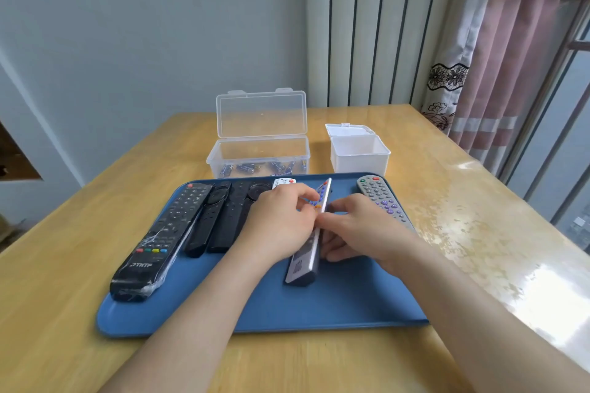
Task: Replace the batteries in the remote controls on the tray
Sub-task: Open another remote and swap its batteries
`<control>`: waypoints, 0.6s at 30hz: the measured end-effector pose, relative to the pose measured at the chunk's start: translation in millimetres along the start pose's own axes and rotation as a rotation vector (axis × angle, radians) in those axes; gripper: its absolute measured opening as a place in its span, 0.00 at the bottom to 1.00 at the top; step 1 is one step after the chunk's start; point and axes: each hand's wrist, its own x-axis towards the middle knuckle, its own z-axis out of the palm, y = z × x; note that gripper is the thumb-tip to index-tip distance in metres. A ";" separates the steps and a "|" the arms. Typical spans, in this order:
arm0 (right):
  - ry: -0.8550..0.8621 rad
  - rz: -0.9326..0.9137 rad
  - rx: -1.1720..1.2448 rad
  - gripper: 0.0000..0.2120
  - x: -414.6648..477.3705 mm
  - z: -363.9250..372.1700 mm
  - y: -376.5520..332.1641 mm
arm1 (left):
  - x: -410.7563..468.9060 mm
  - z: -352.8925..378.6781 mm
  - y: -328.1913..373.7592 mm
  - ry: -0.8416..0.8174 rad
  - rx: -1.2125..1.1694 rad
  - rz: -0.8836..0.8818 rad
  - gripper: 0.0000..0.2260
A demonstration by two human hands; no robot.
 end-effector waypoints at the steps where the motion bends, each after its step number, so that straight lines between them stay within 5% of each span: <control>1: 0.010 -0.004 0.037 0.10 -0.5 -0.7 -0.8 | 0.6 0.3 -0.3 -0.016 -0.028 0.001 0.10; 10: 0.235 -0.201 0.190 0.19 3.1 -3.5 -1.6 | 0.4 -4.8 1.7 0.057 -0.790 -0.054 0.20; 14: -0.092 -0.057 0.583 0.12 -4.9 -3.4 -9.0 | 0.0 -2.0 5.9 0.005 -1.278 -0.062 0.20; 18: -0.114 -0.095 0.596 0.12 -4.4 -2.3 -9.3 | -1.5 -2.5 6.7 0.041 -1.066 0.006 0.17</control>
